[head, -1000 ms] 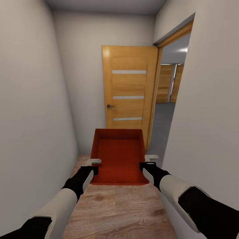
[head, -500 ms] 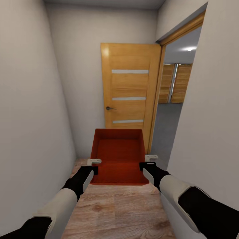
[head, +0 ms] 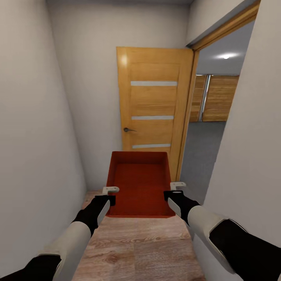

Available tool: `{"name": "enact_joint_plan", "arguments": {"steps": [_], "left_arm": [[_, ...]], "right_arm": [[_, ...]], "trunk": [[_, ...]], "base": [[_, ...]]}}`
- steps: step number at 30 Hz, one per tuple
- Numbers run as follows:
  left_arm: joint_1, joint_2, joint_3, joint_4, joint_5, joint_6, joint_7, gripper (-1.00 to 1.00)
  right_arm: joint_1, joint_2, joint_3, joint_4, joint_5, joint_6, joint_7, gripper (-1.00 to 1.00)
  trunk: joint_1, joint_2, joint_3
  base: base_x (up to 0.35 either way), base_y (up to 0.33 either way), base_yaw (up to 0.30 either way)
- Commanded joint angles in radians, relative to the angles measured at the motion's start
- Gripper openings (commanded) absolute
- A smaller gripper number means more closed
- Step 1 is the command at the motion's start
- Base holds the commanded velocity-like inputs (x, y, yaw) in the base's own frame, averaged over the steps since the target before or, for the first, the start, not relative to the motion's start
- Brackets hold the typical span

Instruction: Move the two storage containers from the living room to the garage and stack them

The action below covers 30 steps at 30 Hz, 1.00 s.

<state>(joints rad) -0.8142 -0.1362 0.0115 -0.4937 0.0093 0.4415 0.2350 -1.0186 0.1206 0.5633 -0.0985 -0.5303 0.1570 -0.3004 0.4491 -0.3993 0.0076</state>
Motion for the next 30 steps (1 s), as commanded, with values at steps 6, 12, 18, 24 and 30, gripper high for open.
{"name": "enact_joint_plan", "arguments": {"steps": [6, 12, 18, 24, 30], "left_arm": [[0.0, -0.001, 0.001, -0.004, 0.031, 0.002, 0.005, -1.0], [0.0, -0.002, 0.002, -0.014, -0.003, 0.001, 0.007, -1.0], [0.0, -0.002, 0.004, -0.014, -0.005, 0.002, 0.007, -1.0], [0.0, -0.002, 0.004, -0.014, -0.009, 0.002, 0.007, -1.0], [0.0, -0.002, 0.005, -0.013, -0.008, 0.002, 0.007, -1.0]], "right_arm": [[0.0, -0.001, 0.075, -0.003, 0.021, -0.082, -0.097, -1.0], [0.0, 0.0, -0.012, -0.001, 0.007, -0.009, -0.002, -1.0], [0.0, -0.005, -0.006, -0.001, 0.003, -0.017, -0.004, -1.0], [0.0, -0.008, 0.043, -0.001, -0.063, -0.02, -0.006, -1.0], [0.0, -0.009, 0.083, -0.001, -0.102, -0.02, -0.006, -1.0]], "trunk": [[0.001, -0.001, 0.0], [0.001, -0.001, 0.0], [0.001, -0.001, 0.0], [0.001, -0.001, 0.0], [0.001, -0.001, 0.0]], "base": [[0.279, 0.0, 0.0], [0.017, 0.0, 0.0], [0.0, 0.0, 0.0], [0.0, 0.0, 0.0], [0.008, 0.011, 0.0]]}}
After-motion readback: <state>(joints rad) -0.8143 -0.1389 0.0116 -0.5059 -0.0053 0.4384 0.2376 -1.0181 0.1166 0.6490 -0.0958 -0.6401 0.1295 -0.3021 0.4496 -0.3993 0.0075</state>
